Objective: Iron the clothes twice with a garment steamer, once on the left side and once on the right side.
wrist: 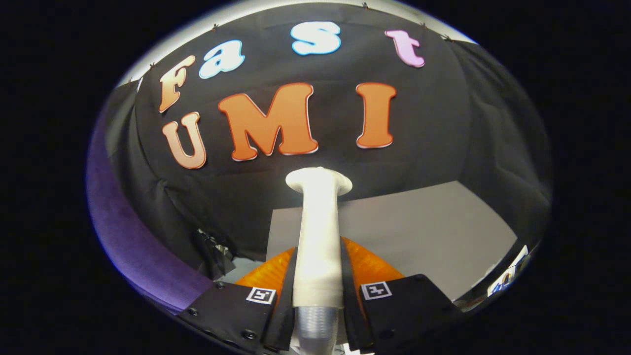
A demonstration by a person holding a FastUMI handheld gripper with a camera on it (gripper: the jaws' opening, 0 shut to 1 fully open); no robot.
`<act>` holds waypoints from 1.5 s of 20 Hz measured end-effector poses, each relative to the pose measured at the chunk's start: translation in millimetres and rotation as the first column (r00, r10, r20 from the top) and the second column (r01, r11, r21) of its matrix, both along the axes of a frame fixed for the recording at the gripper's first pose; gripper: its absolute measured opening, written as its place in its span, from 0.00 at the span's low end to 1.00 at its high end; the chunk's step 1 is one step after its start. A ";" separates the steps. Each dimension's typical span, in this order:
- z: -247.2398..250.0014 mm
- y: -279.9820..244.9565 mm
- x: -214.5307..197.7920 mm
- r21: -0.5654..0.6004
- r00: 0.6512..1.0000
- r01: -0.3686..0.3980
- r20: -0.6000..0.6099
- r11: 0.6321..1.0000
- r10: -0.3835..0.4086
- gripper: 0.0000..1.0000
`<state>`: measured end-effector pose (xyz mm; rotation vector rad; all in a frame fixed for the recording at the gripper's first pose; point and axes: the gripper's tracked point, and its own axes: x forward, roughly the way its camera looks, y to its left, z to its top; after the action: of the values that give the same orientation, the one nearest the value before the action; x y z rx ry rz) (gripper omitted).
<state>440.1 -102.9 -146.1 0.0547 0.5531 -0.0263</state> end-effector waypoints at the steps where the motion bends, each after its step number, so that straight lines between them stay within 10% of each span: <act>1: 14.8 0.3 -10.3 -0.005 0.999 0.019 0.036 1.000 -0.019 0.49; 14: 157.6 52.6 -201.9 0.014 0.916 0.132 0.381 0.991 -0.127 0.49; 30: 198.2 175.2 -386.0 -0.015 0.786 0.101 0.614 0.995 -0.071 0.49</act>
<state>54.1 72.3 52.1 0.0390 -0.1099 -0.1073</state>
